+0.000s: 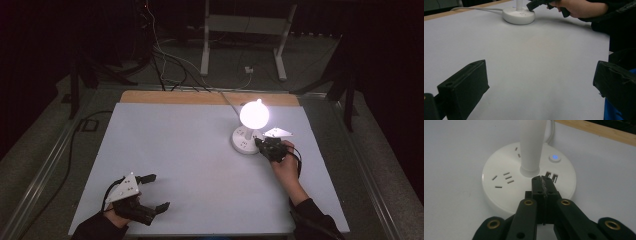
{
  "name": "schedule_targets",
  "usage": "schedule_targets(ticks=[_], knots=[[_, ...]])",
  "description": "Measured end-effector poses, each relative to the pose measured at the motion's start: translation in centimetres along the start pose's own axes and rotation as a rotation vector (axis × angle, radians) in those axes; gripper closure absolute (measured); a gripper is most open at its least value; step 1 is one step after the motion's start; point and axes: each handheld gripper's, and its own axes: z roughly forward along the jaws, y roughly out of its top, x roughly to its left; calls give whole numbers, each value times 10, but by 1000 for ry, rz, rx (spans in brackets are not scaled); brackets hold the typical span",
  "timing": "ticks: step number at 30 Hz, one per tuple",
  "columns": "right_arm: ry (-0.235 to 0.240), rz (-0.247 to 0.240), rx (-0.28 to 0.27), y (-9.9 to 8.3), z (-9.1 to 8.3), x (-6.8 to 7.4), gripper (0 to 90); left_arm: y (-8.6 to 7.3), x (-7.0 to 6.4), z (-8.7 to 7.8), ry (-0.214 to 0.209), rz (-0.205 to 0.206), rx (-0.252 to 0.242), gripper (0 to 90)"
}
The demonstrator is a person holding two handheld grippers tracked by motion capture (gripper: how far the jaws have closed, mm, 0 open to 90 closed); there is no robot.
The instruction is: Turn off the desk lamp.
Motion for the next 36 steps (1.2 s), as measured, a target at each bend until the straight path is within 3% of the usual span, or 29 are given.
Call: schedule_targets(ticks=[2,5,8,11,27,36], knots=[[37,10,9,0,0,2,900,0,0,0,2,3,3,5],[-30,-50,4,2,0,6,900,0,0,-1,1,-1,-2,5],[-27,1,-36,7,-6,-1,900,0,0,0,2,-2,2,5],[-36,3,-60,8,-12,-3,900,0,0,1,0,-1,2,5],[-17,-5,-13,0,1,0,900,0,0,0,2,1,1,4],[-12,-14,-16,-1,2,1,900,0,0,-1,6,1,2,5]])
